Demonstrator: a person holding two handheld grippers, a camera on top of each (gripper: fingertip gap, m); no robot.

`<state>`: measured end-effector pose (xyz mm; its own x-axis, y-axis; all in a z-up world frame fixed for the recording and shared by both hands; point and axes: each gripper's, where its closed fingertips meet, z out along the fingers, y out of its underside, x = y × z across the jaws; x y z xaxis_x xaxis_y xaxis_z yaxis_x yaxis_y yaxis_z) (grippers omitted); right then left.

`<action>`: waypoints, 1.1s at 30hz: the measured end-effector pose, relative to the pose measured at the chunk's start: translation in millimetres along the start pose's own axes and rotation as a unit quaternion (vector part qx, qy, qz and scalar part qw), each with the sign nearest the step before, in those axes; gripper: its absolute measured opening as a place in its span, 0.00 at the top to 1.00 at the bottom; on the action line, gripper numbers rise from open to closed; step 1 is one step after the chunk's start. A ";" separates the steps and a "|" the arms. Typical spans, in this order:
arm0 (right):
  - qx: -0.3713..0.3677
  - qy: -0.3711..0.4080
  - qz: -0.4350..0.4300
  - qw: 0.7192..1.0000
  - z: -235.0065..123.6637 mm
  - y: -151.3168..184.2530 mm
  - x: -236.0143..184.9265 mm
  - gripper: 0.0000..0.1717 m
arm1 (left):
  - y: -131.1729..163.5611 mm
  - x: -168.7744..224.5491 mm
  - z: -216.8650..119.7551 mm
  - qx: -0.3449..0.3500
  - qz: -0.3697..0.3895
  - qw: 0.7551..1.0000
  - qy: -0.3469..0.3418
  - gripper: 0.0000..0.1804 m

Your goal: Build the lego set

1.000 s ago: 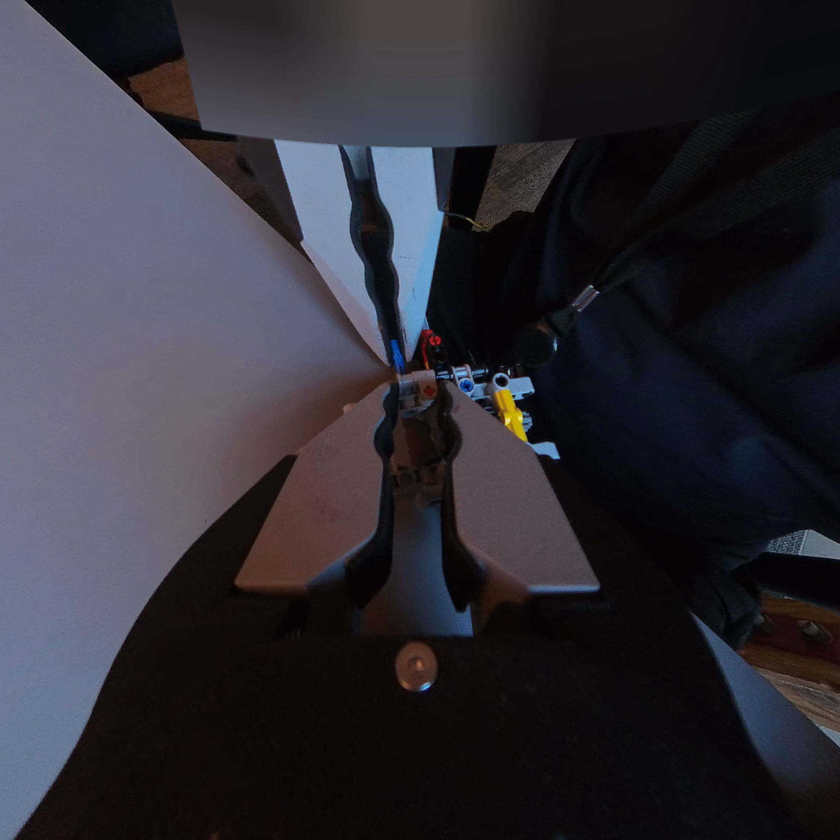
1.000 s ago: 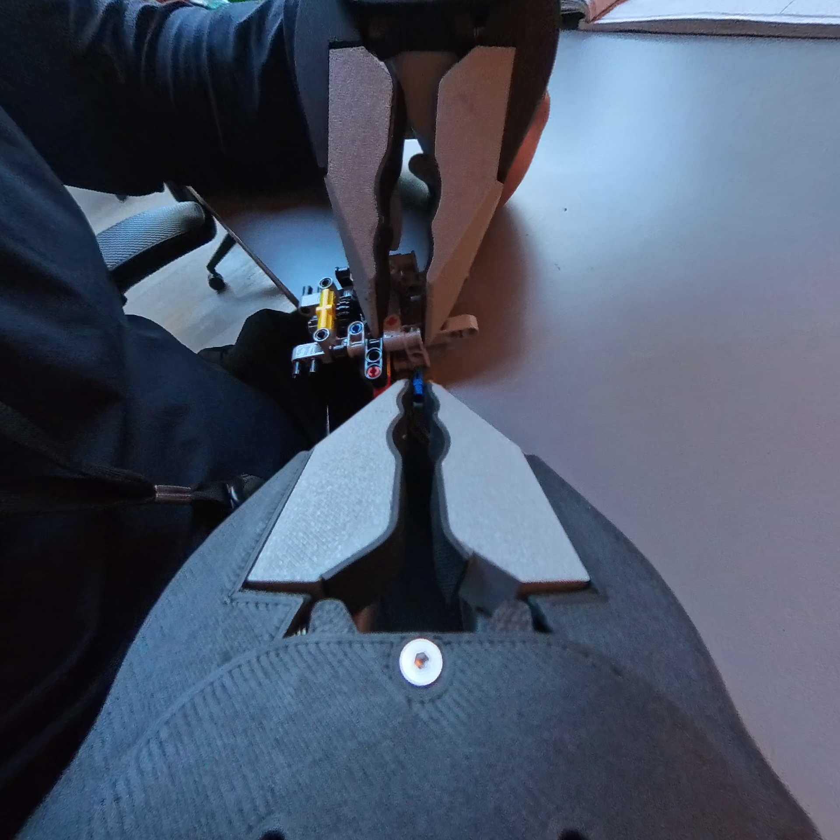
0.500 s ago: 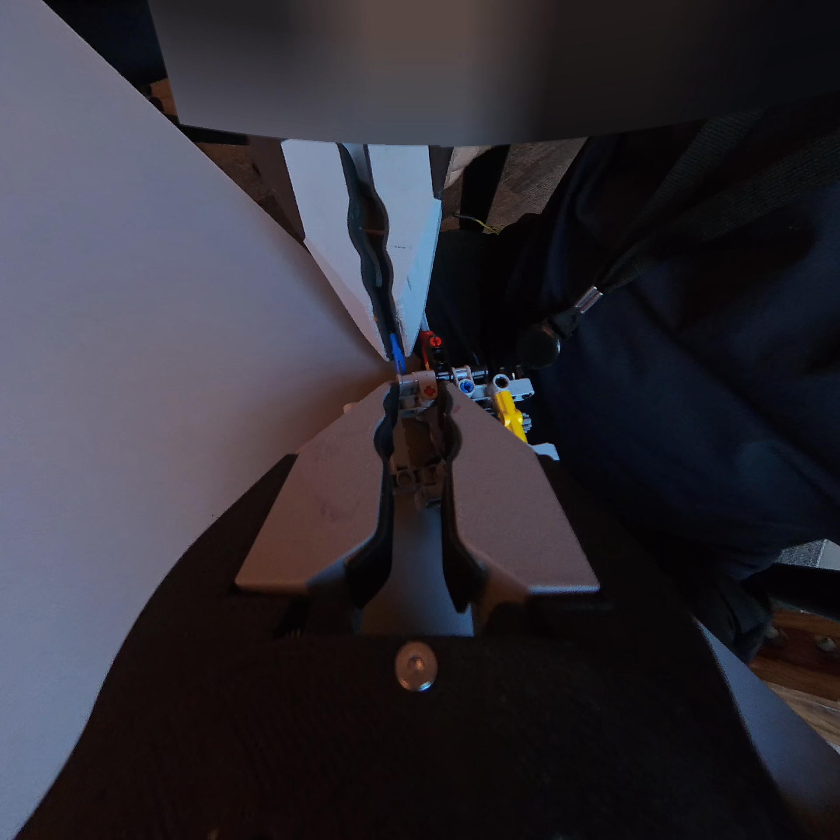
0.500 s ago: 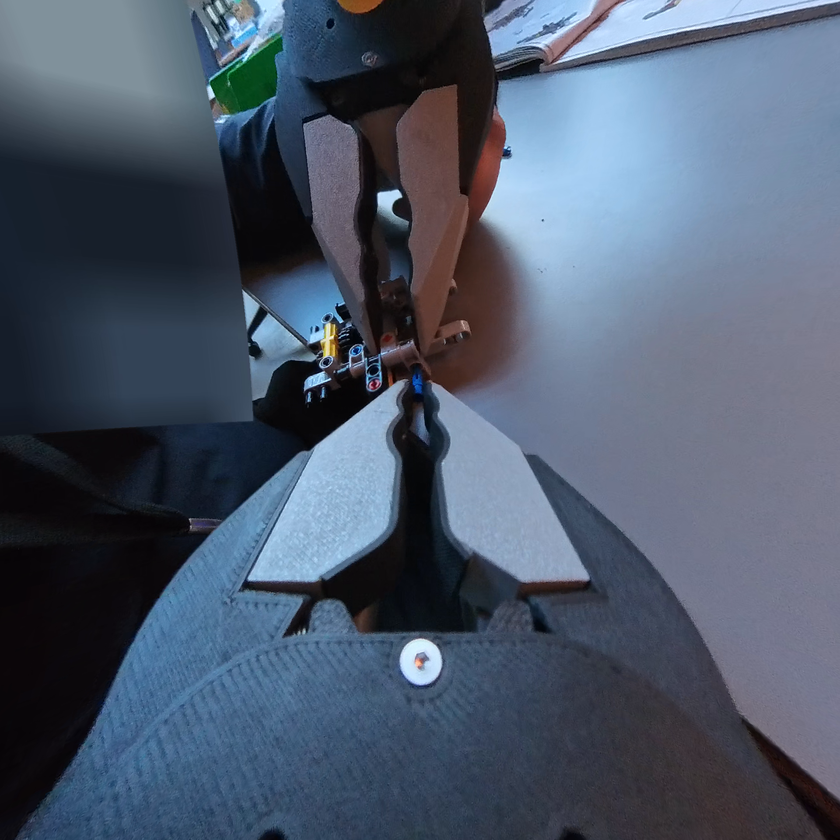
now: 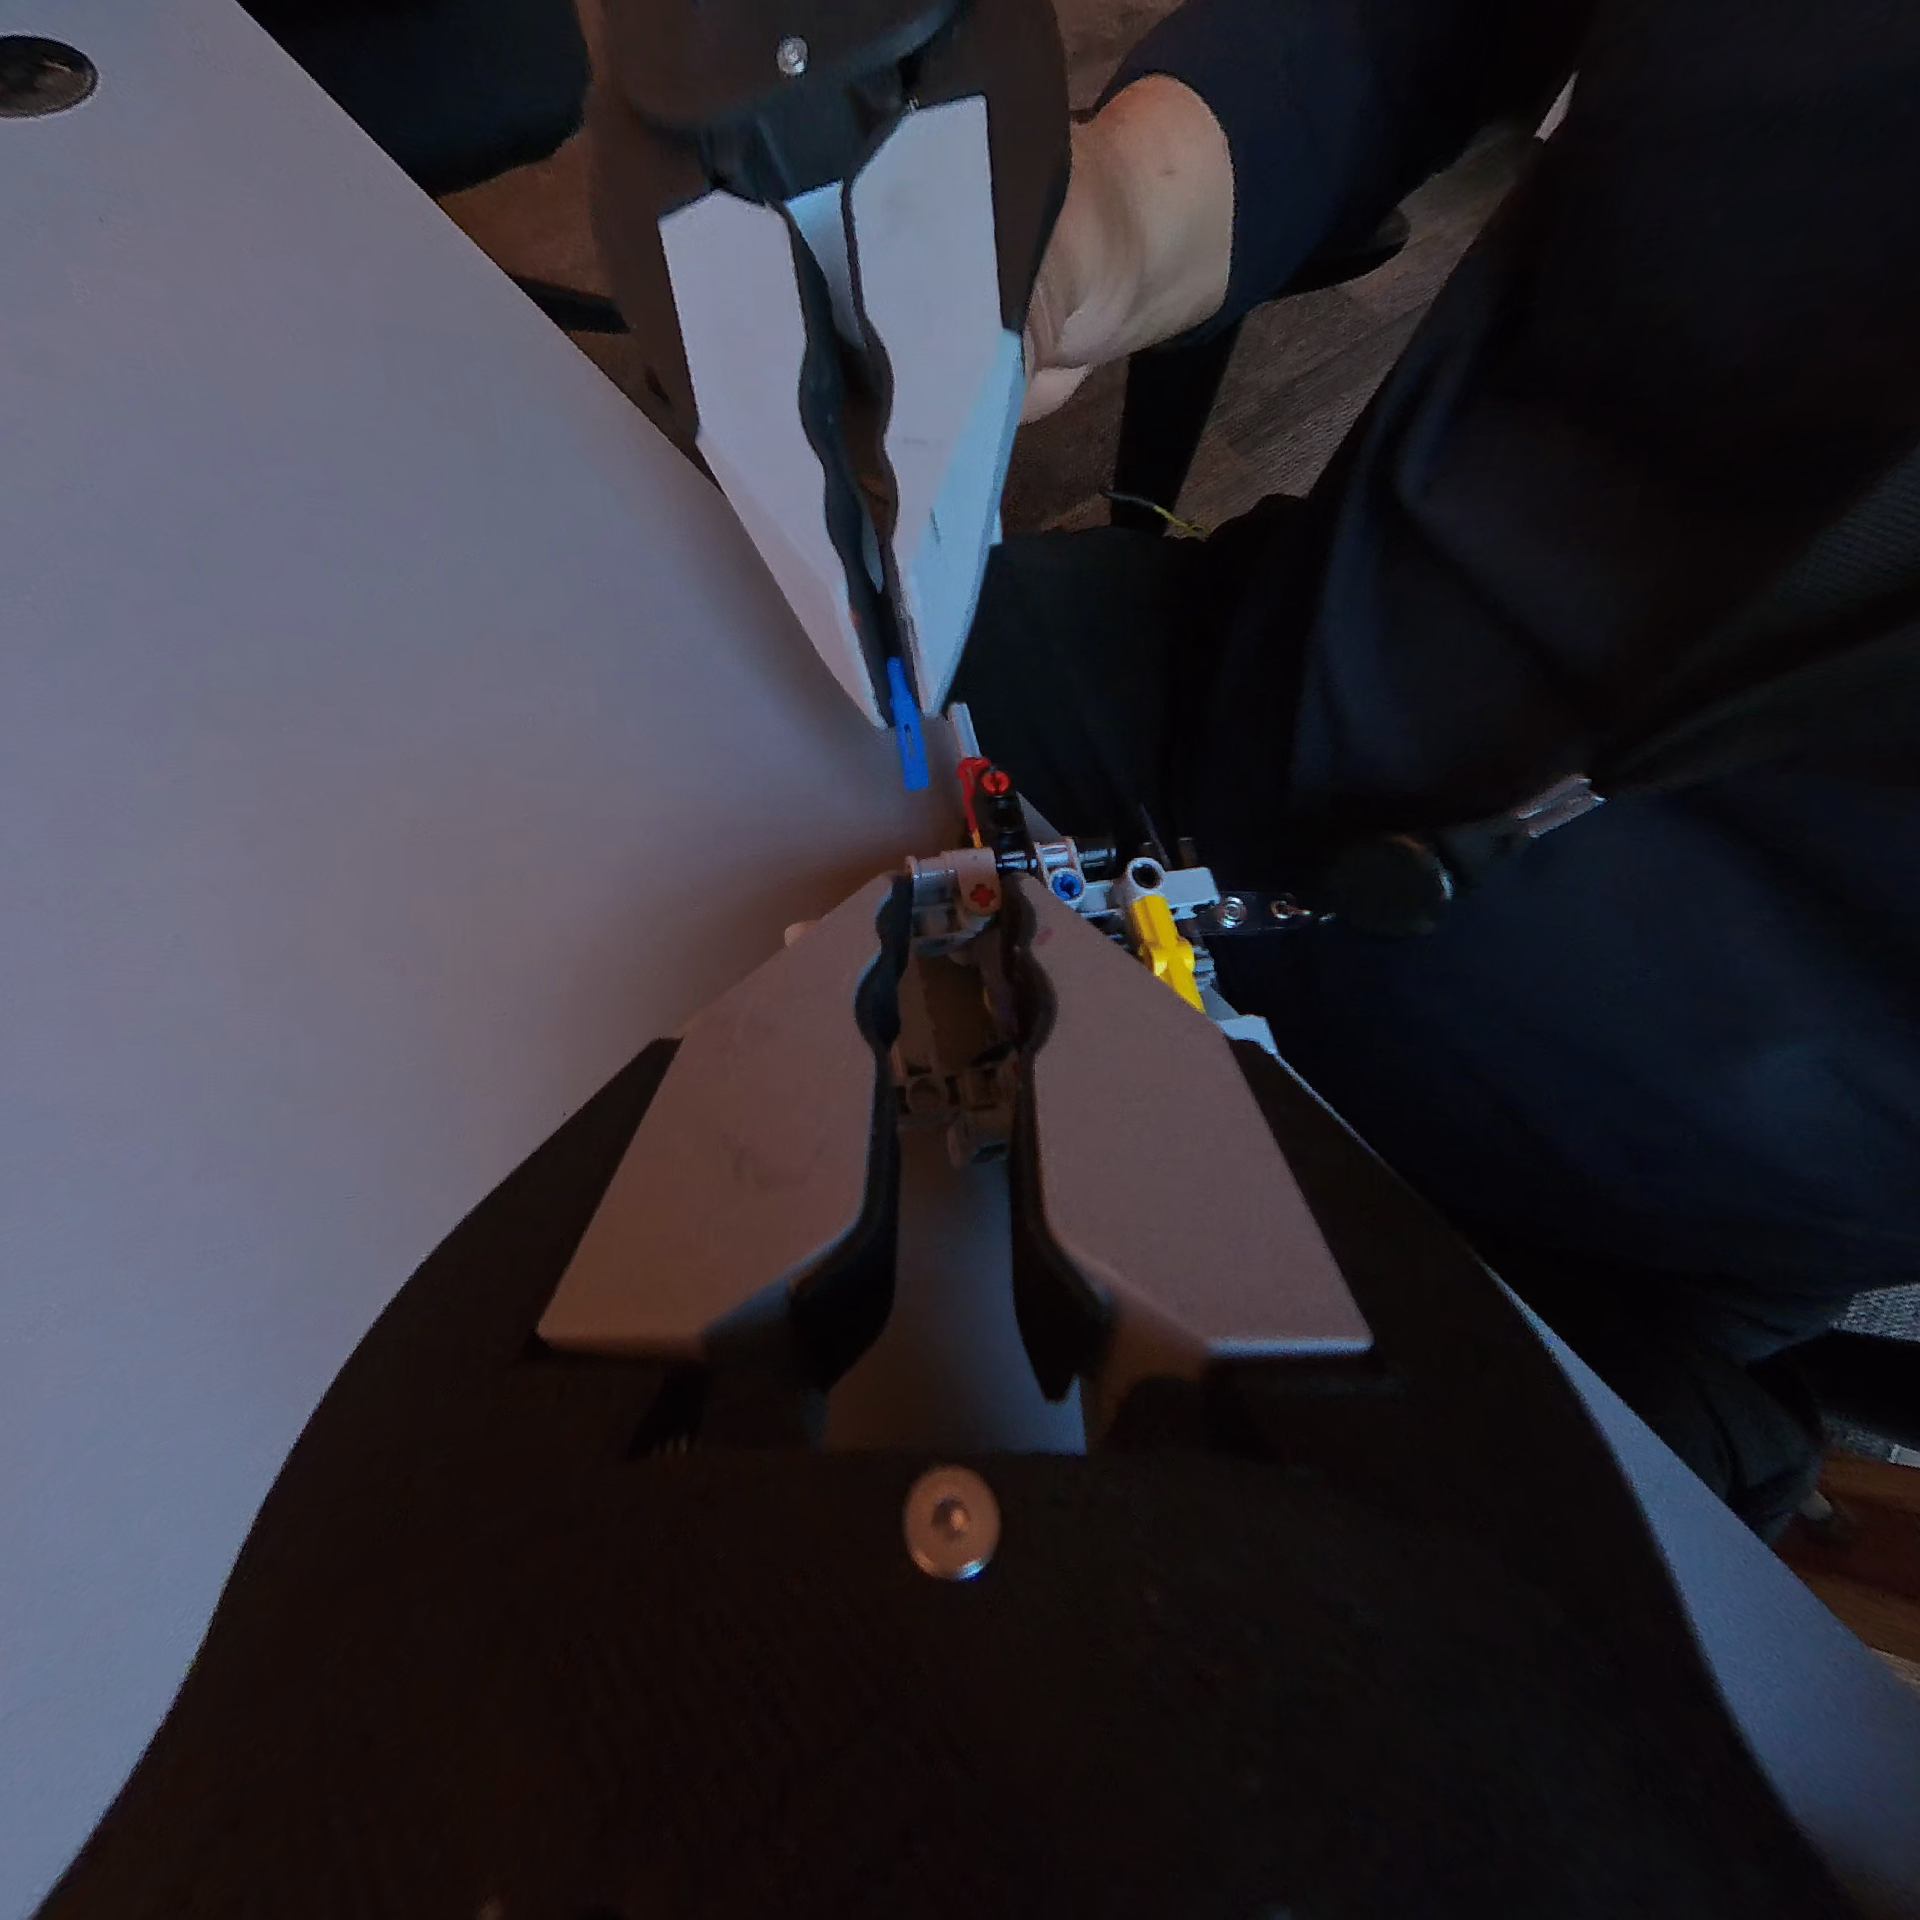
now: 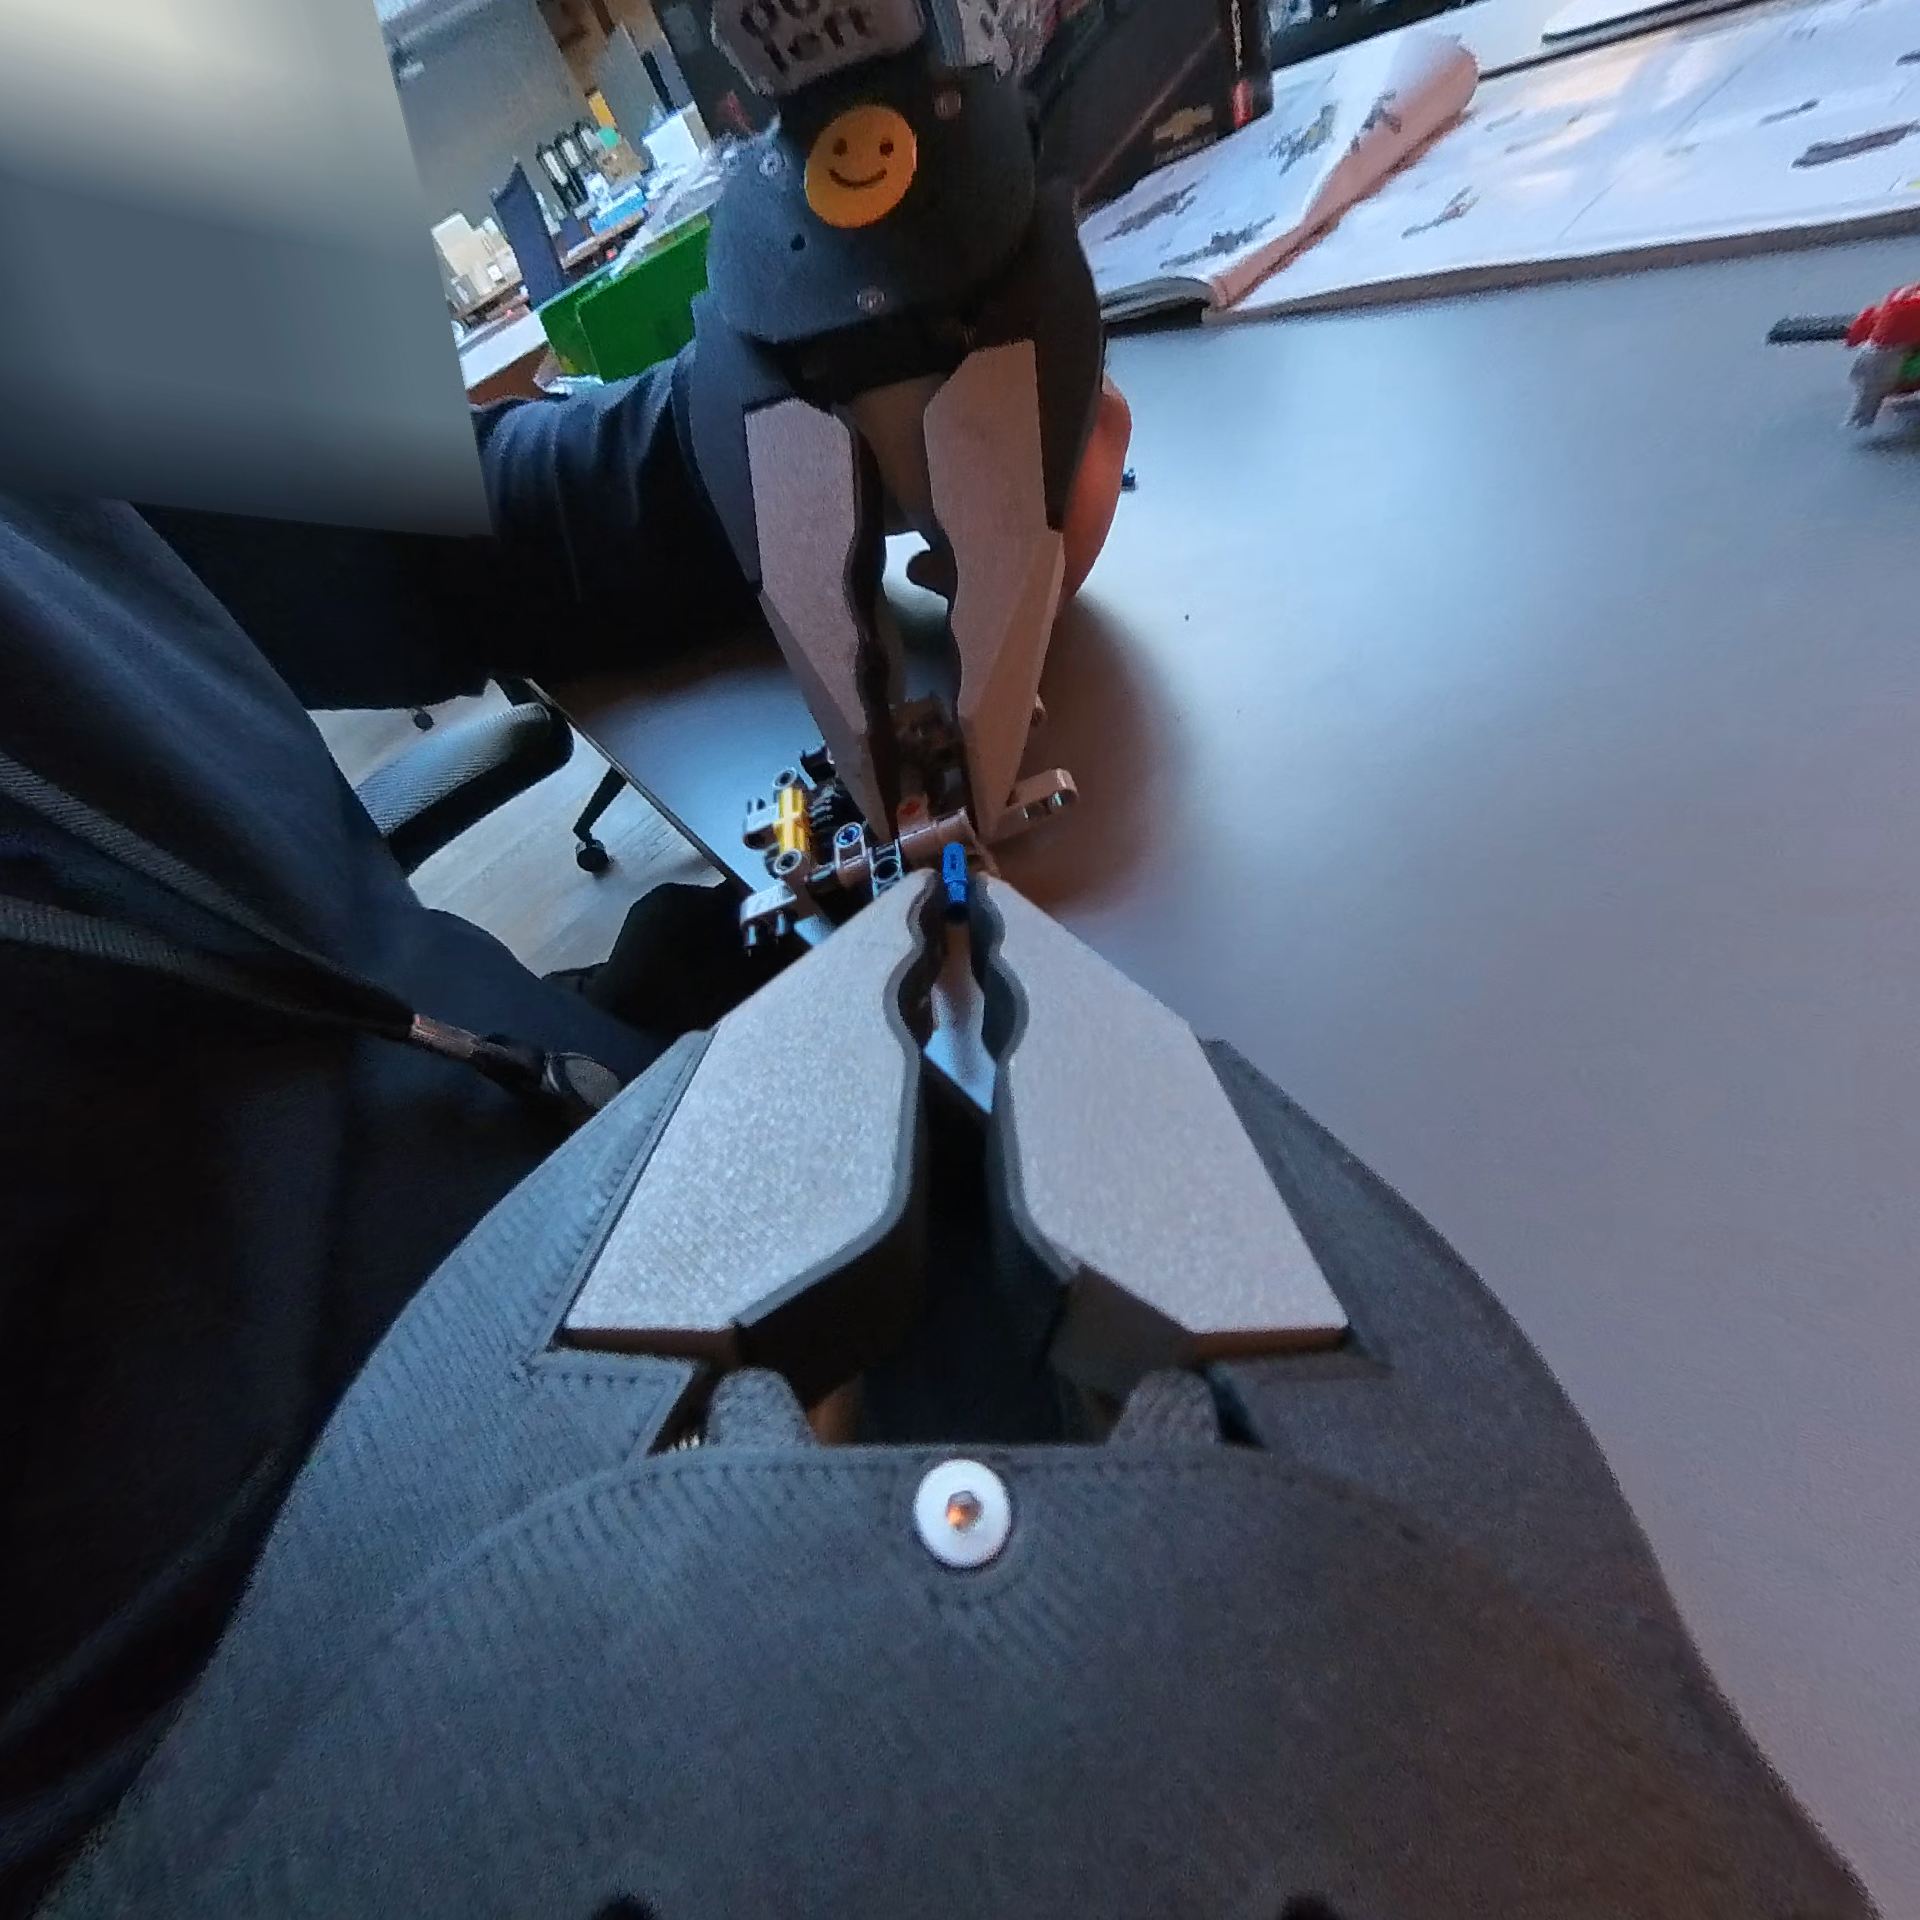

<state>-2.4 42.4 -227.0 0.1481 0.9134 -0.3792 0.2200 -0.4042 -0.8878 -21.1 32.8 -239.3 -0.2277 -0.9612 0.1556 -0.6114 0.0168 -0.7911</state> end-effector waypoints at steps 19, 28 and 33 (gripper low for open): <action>0.027 -0.002 0.015 1.000 -5.1 -10.0 14.5 0.99 | 1.0 -9.7 -4.1 0.004 -0.013 1.000 -0.018 0.92; 0.028 -0.009 0.022 0.999 -4.4 -9.3 14.0 0.99 | 0.9 -9.8 -3.9 0.004 -0.017 1.000 -0.017 0.92; 0.030 -0.014 0.027 0.999 -5.0 -9.8 14.1 0.99 | 0.9 -9.9 -3.8 0.004 -0.019 1.000 -0.015 0.92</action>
<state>2.3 58.9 -222.3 0.1318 0.8915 -0.4334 0.1547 -0.4503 -0.8794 -22.4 43.4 -239.3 -0.1812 -0.9691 0.1676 -0.6128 -0.0220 -0.7899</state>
